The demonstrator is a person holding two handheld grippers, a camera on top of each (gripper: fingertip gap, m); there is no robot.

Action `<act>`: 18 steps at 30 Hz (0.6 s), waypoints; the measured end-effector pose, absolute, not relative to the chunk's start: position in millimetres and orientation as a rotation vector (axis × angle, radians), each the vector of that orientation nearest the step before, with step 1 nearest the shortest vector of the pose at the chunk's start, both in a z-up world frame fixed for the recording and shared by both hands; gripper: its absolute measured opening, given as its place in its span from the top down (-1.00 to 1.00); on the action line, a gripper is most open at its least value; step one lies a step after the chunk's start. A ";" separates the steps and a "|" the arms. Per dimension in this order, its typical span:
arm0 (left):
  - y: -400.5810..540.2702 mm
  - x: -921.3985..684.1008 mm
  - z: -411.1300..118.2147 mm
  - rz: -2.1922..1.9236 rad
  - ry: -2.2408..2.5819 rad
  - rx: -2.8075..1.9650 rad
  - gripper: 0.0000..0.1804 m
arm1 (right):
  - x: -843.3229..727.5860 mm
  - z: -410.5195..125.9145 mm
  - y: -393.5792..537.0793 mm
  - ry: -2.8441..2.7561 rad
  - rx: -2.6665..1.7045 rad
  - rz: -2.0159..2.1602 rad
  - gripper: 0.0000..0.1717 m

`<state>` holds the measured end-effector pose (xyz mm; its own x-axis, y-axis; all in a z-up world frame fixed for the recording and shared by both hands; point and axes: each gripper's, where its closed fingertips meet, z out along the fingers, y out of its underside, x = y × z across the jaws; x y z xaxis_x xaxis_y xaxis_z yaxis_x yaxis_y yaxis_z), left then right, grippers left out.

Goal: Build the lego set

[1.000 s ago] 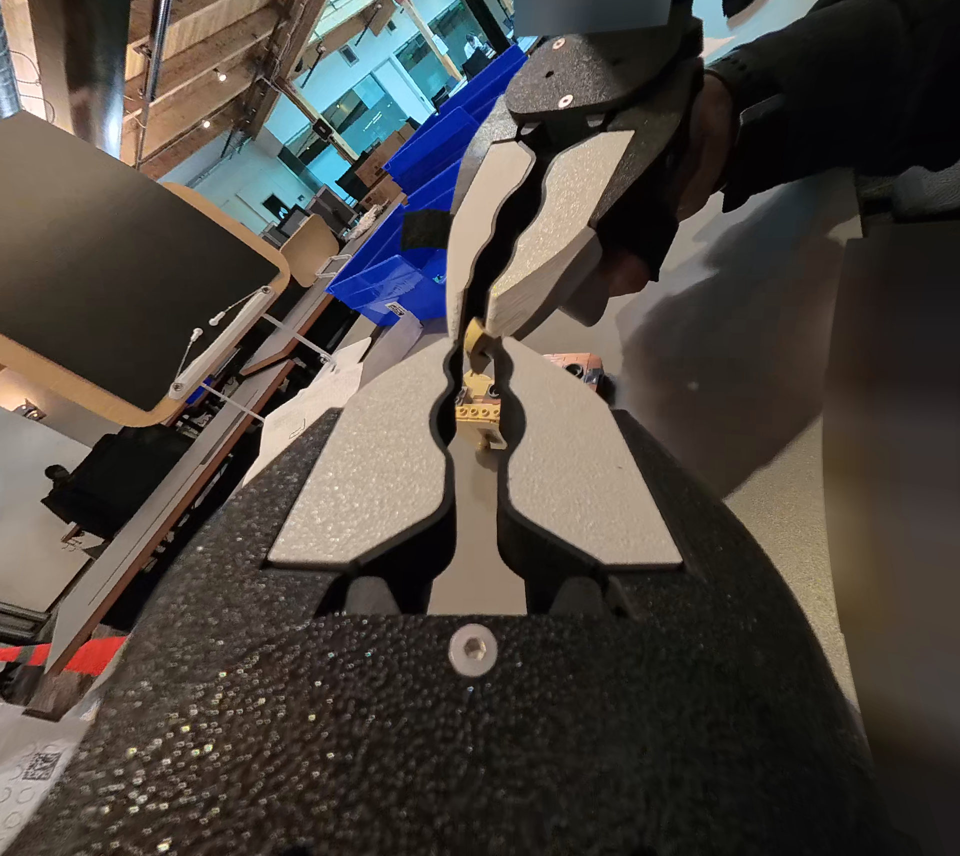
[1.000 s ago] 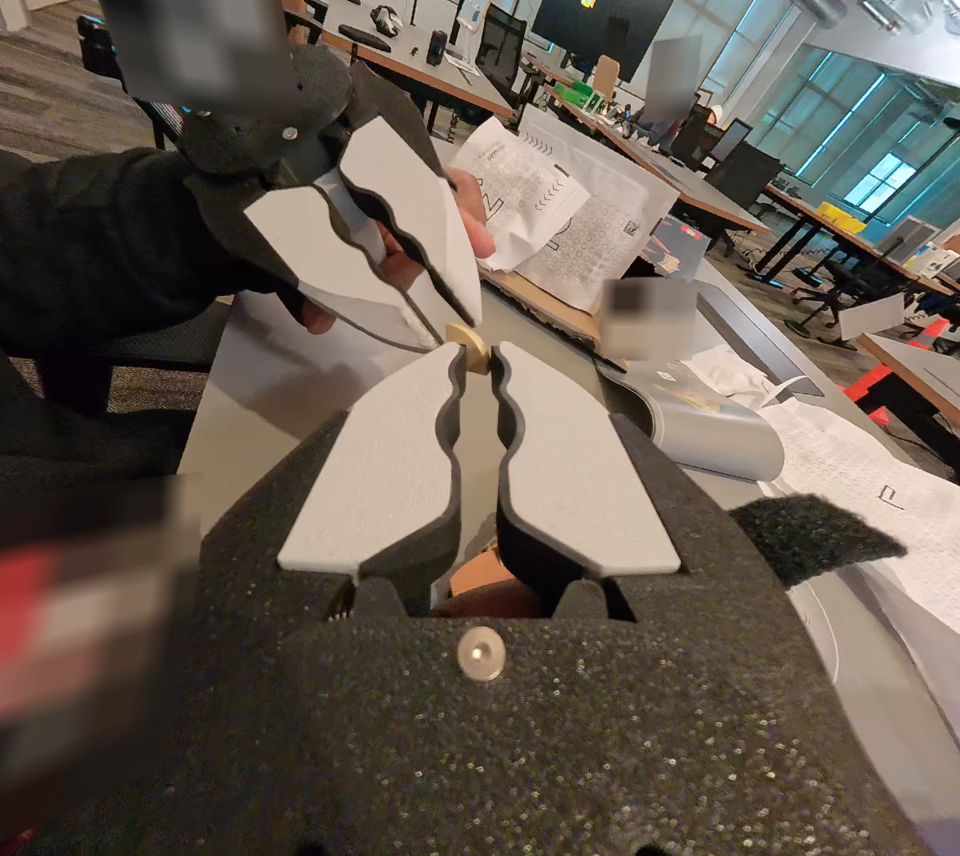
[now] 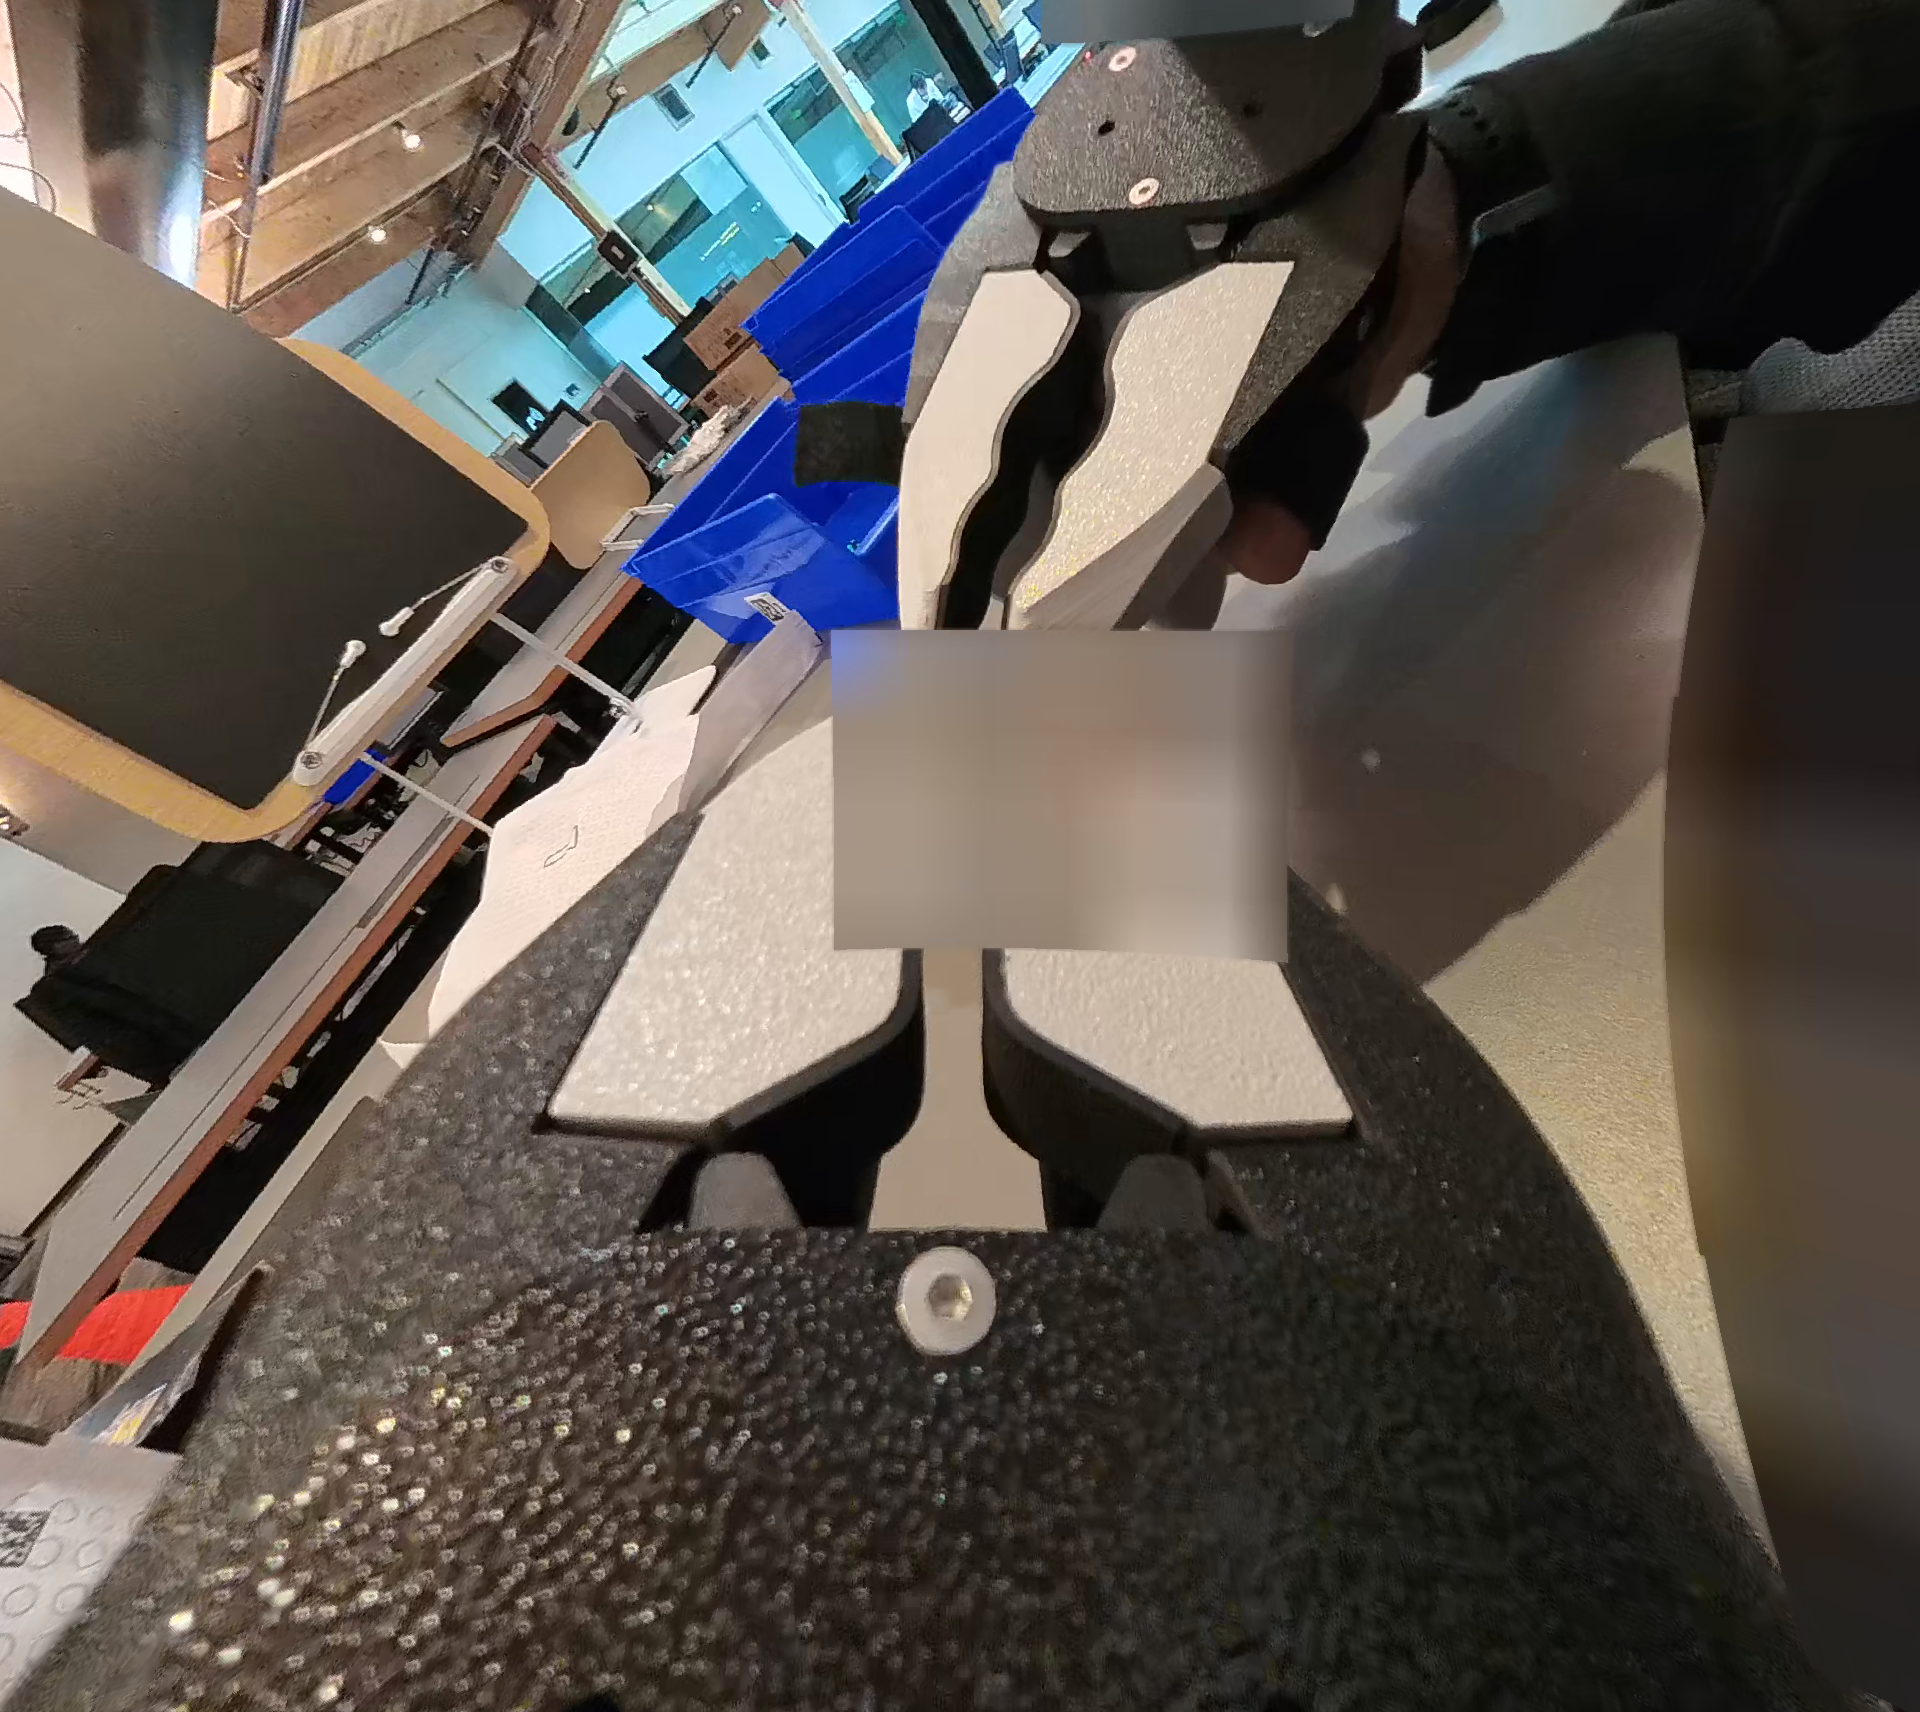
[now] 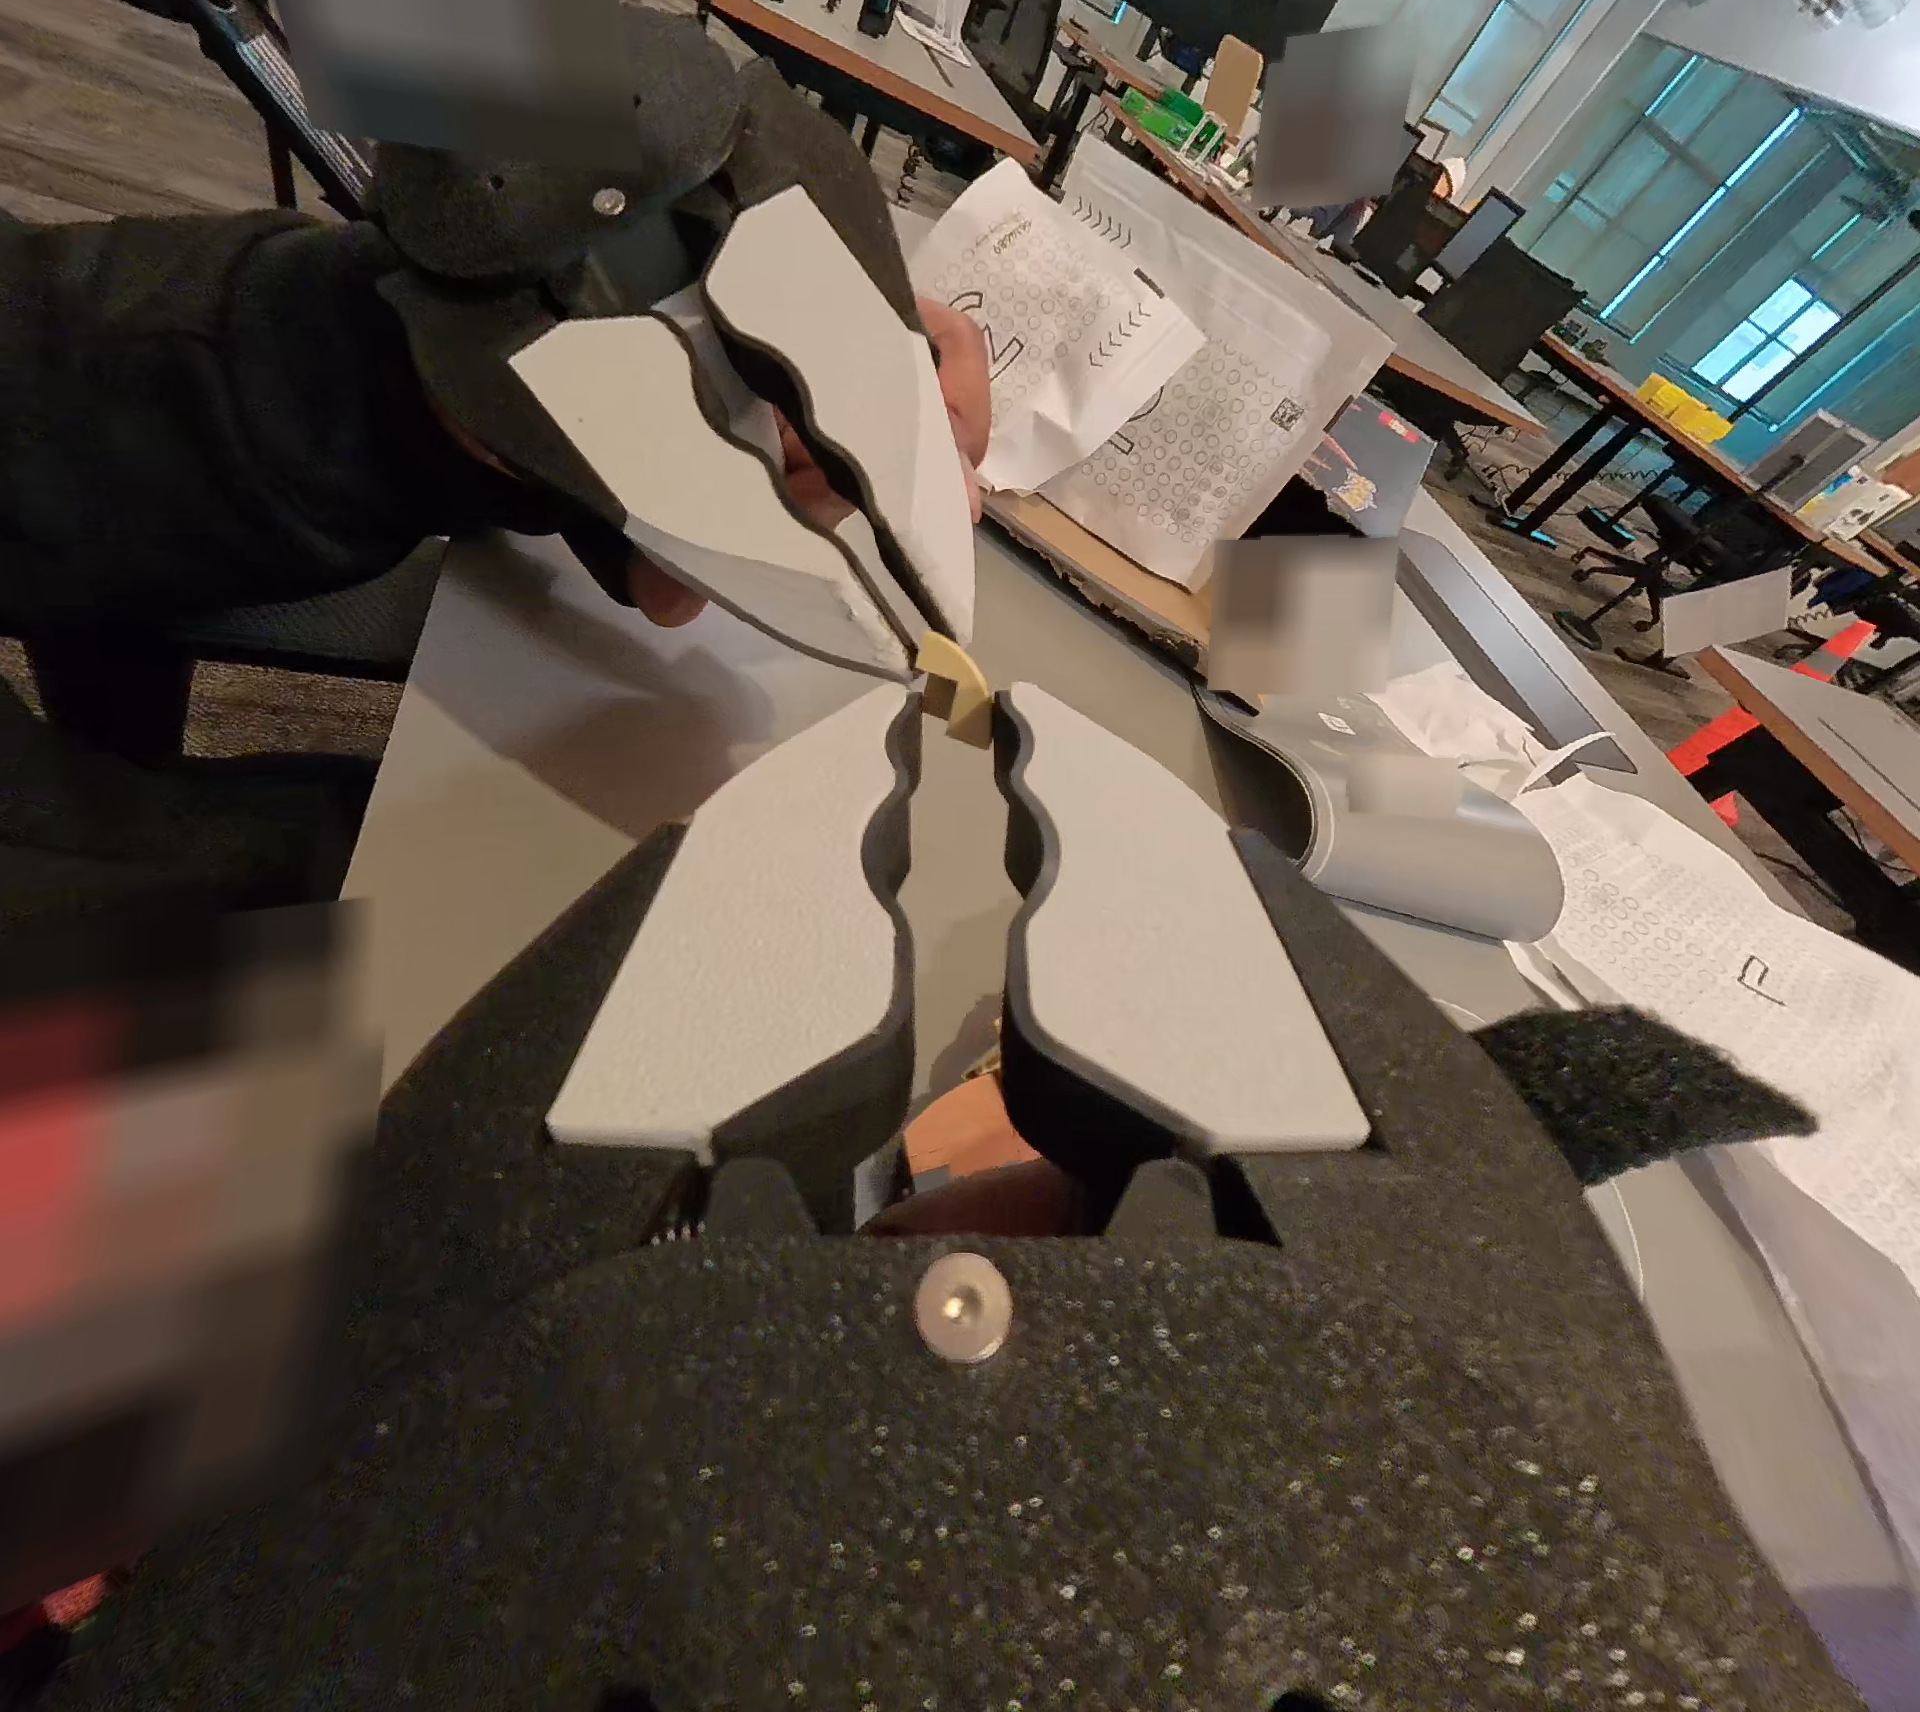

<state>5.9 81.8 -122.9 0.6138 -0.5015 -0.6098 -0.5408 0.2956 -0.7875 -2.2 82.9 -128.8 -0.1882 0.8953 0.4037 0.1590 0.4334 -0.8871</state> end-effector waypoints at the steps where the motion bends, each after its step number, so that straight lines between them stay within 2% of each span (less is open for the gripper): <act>1: 81.3 5.6 -122.1 0.029 0.984 -1.332 0.96 | -2.3 -128.7 83.3 -1.634 -0.944 0.883 0.85; 18: 81.4 5.9 -118.3 0.075 0.982 -1.327 0.95 | -2.4 -129.9 84.3 -1.605 -1.077 1.018 0.90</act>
